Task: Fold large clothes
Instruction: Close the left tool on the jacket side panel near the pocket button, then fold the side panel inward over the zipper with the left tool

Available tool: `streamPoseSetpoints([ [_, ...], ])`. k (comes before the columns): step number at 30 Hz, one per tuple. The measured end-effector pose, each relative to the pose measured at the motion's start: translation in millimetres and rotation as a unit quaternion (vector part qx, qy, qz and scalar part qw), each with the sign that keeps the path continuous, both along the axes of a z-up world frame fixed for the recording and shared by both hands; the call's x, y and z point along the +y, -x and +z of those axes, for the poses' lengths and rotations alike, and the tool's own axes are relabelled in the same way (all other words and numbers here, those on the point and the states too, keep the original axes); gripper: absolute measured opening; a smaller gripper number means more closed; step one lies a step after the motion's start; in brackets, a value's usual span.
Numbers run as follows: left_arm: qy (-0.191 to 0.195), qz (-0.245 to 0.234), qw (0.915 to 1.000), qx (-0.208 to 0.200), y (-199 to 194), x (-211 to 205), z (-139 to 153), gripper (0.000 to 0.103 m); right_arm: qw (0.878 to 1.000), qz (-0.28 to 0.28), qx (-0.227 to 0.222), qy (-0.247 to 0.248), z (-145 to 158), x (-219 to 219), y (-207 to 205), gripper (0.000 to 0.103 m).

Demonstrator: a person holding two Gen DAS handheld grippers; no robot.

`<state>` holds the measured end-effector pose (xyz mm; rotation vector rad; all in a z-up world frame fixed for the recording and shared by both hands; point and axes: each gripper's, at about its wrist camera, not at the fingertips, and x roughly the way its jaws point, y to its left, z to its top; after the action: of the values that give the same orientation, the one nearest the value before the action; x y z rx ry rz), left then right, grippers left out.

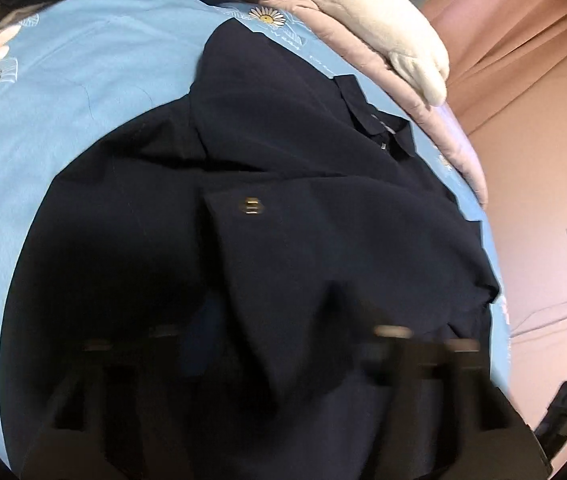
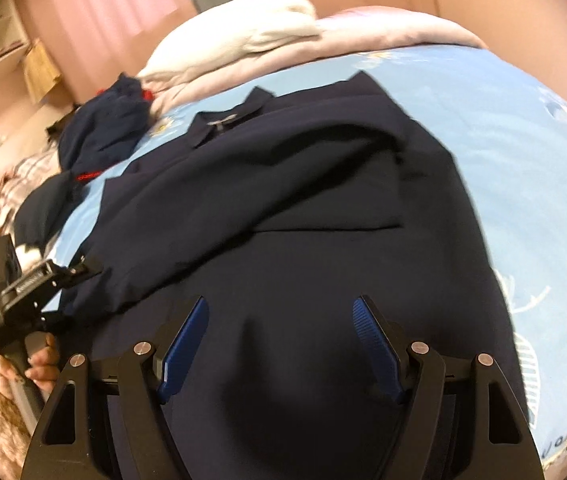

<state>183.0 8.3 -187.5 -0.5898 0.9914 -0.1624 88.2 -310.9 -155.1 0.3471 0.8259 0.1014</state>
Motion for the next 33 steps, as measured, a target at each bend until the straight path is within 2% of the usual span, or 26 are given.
streamPoseSetpoints([
  [1,0.013,0.005,0.9999,0.011,-3.4,2.6,-2.1,0.019,1.0,-0.006,-0.001,0.0,0.8,-1.2,0.2,0.075],
  [3,0.024,0.031,0.9992,0.009,-4.6,8.4,2.2,0.007,1.0,-0.019,-0.001,-0.002,-0.1,-2.1,-2.6,0.075],
  [7,-0.043,0.027,0.9971,-0.057,-8.3,1.4,45.9,0.004,0.999,-0.038,-0.007,-0.005,1.2,-7.1,-2.8,0.075],
  [9,-0.064,0.024,0.9944,-0.081,-14.0,-0.2,65.8,0.004,0.999,-0.041,-0.011,-0.002,2.5,-8.6,-1.5,0.075],
  [13,-0.099,0.023,0.9895,-0.103,-37.0,9.3,100.0,0.004,0.998,-0.052,-0.022,-0.004,8.0,-12.0,1.8,0.075],
  [16,-0.144,0.025,0.9817,-0.122,-64.4,11.7,121.6,0.004,0.998,-0.053,-0.031,-0.015,13.2,-14.8,5.7,0.075],
  [19,-0.142,0.017,0.983,-0.115,-84.1,14.1,120.7,0.004,0.998,-0.052,-0.04,-0.005,16.4,-10.6,5.5,0.075],
  [24,-0.171,0.013,0.982,-0.079,-102.1,14.0,88.3,0.005,0.998,-0.058,-0.03,0.005,12.2,-8.5,0.8,0.075],
  [28,-0.147,0.029,0.9875,-0.049,-110.6,26.6,64.1,0.005,0.998,-0.064,-0.019,0.011,11.2,-9.5,3.0,0.075],
  [33,-0.159,0.025,0.9862,-0.038,-115.7,24.2,51.0,0.005,0.998,-0.068,-0.016,0.012,12.0,-9.1,3.6,0.075],
])
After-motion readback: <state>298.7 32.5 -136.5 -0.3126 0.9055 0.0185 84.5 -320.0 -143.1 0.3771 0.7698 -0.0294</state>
